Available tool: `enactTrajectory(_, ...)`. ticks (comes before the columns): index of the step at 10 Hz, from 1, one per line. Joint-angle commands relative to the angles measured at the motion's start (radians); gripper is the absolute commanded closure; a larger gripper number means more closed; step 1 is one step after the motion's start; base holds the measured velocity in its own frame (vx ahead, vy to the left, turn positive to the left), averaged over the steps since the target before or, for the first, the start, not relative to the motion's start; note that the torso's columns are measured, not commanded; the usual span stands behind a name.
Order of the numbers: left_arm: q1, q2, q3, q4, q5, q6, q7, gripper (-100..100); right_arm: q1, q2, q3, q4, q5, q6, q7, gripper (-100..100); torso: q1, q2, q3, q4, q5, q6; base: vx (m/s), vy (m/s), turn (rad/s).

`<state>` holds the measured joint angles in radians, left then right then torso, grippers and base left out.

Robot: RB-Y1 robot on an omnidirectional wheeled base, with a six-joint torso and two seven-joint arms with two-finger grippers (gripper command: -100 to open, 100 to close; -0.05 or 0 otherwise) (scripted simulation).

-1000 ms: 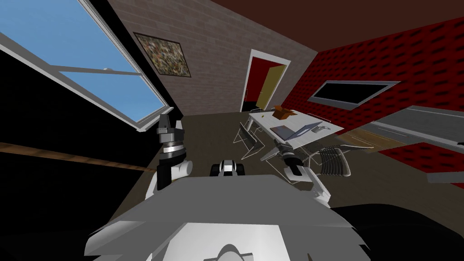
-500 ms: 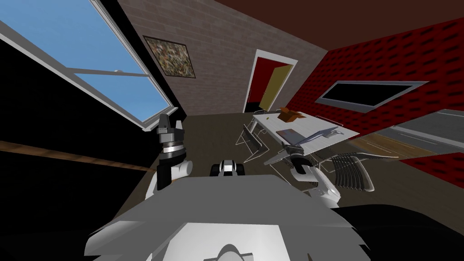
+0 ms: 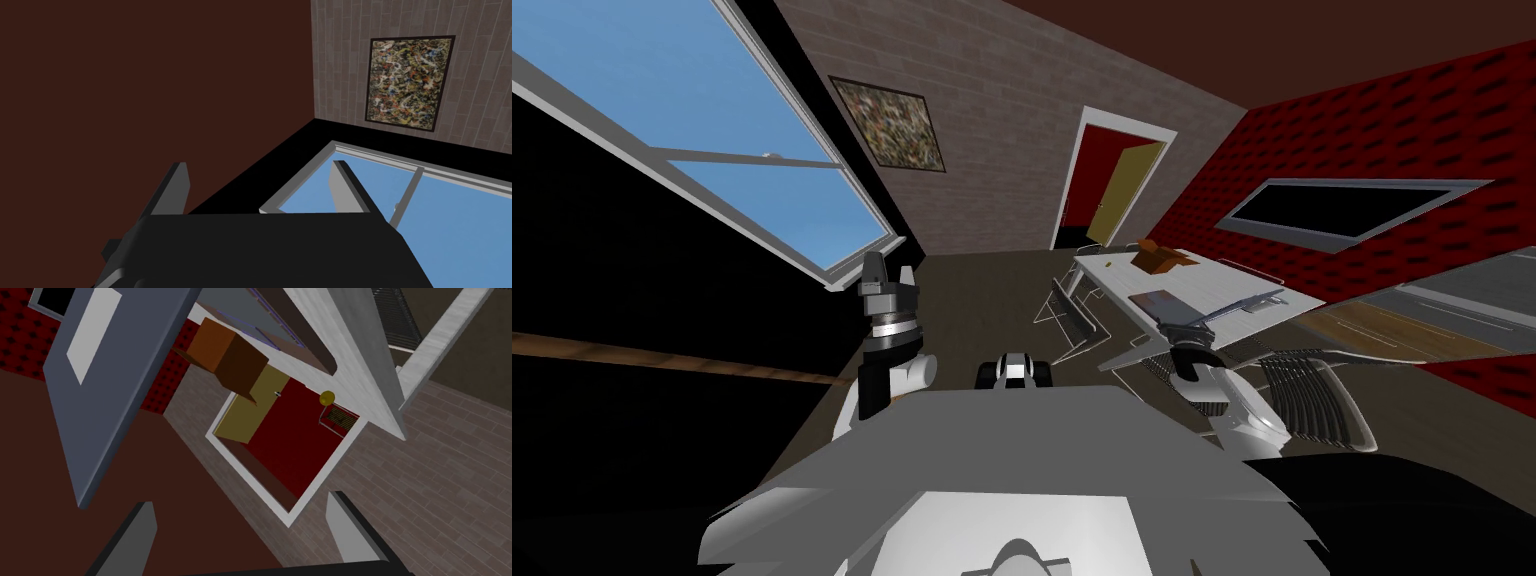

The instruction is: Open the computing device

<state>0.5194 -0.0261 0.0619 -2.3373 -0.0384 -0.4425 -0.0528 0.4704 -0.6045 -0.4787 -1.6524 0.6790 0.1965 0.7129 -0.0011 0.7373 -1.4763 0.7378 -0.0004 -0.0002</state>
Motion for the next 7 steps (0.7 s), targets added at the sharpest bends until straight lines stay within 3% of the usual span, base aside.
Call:
enactTrajectory(1, 0.000, 0.000, 0.000, 0.000, 0.000, 0.000, 0.000, 0, -0.017, -0.048, -0.047, 0.068, 0.062, 0.065, 0.044, -100, 0.001, -0.001, -0.001, 0.000, 0.000, 0.000, 0.112, -0.020, 0.015)
enactTrajectory(3, 0.000, 0.000, 0.000, 0.000, 0.000, 0.000, 0.000, 0, -0.023, -0.063, -0.063, 0.091, 0.085, 0.085, 0.059, -100, 0.001, 0.001, 0.000, 0.000, 0.000, 0.000, 0.083, -0.020, 0.011)
enactTrajectory(4, 0.000, 0.000, 0.000, 0.000, 0.000, 0.000, 0.000, 0, -0.035, -0.089, -0.092, 0.132, 0.125, 0.122, 0.085, -100, 0.002, 0.003, 0.002, 0.001, 0.000, 0.000, 0.080, -0.016, 0.018)
enactTrajectory(7, 0.000, 0.000, 0.000, 0.000, 0.000, 0.000, 0.000, 0, -0.051, -0.130, -0.131, 0.189, 0.182, 0.172, 0.124, -100, 0.002, 0.001, 0.000, 0.000, 0.001, 0.000, 0.090, -0.010, 0.019)
